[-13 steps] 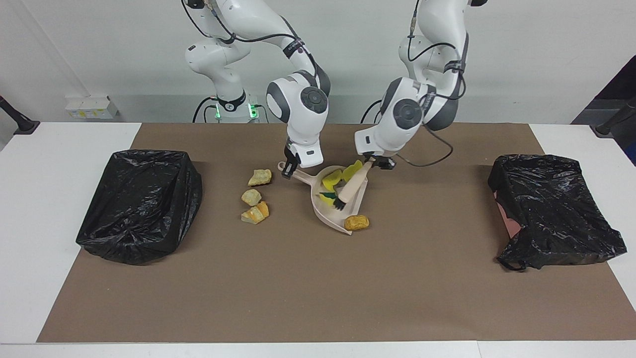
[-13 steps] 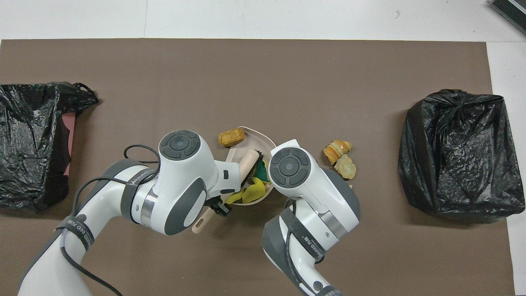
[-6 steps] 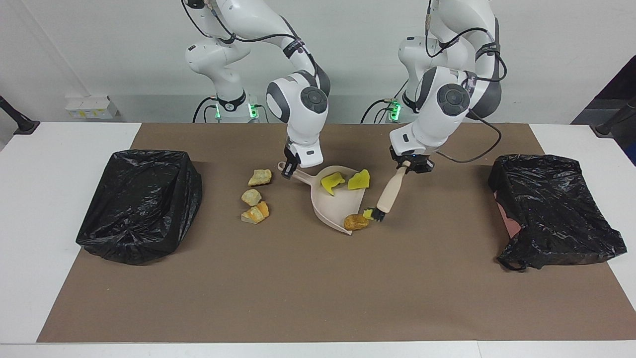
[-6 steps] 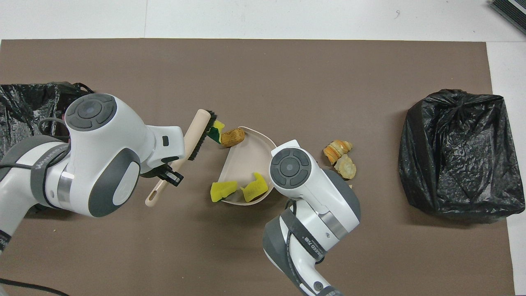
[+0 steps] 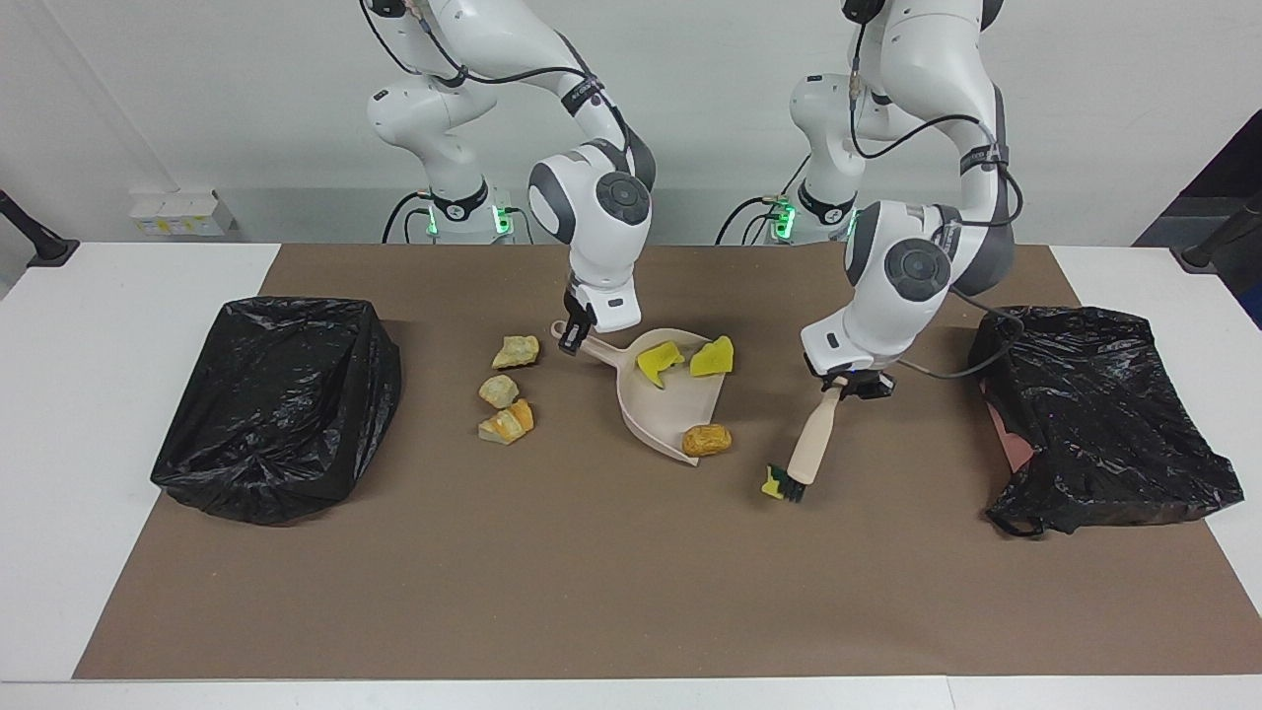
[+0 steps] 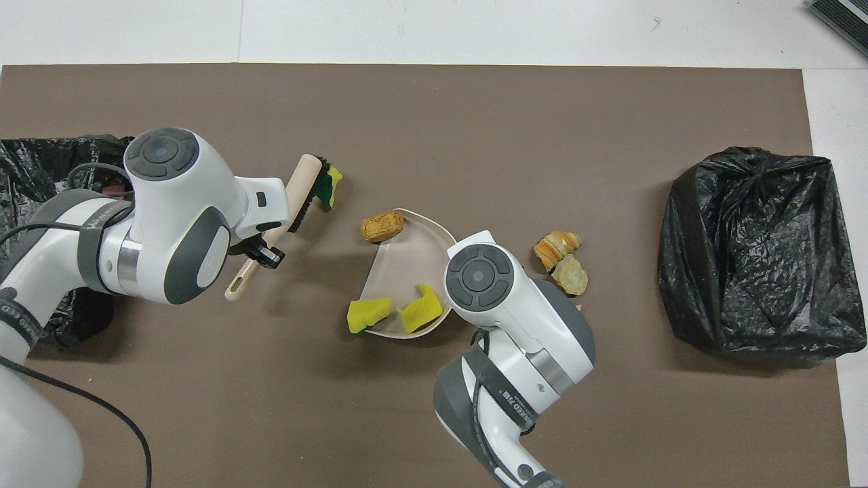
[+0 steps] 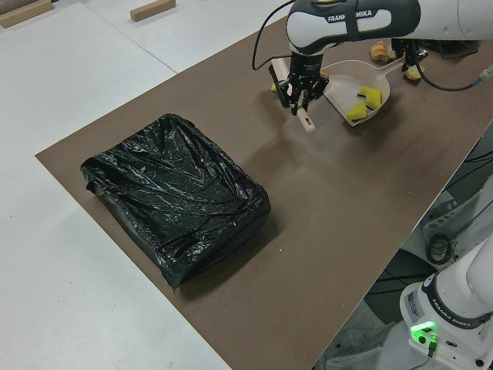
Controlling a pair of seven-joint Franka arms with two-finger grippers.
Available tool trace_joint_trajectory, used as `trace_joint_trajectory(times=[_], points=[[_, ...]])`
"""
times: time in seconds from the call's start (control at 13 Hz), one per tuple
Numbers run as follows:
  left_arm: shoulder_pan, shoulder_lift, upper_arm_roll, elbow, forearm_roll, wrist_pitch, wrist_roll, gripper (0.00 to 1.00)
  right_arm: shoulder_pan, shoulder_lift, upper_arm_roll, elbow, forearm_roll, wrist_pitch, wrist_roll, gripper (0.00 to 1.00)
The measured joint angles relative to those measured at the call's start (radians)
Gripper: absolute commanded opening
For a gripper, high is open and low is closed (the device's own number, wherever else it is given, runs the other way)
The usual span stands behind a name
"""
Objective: Sweep and dump trash in bin
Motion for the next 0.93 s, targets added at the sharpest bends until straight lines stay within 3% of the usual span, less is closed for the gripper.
trace_joint_trajectory(times=[0.46,0.93], points=[[-0.153,-0.010,-0.029,-0.048,-0.028,-0.012,-0.004,0.00,-0.002,-0.008,0.000,-0.023,0.000,0.026,0.002,0.00],[-0.229,-0.099,-0.030,-0.069,-0.225,-0.184,-0.011,0.00,-0.002,-0.011,0.000,-0.026,0.000,0.027,0.004,0.00]])
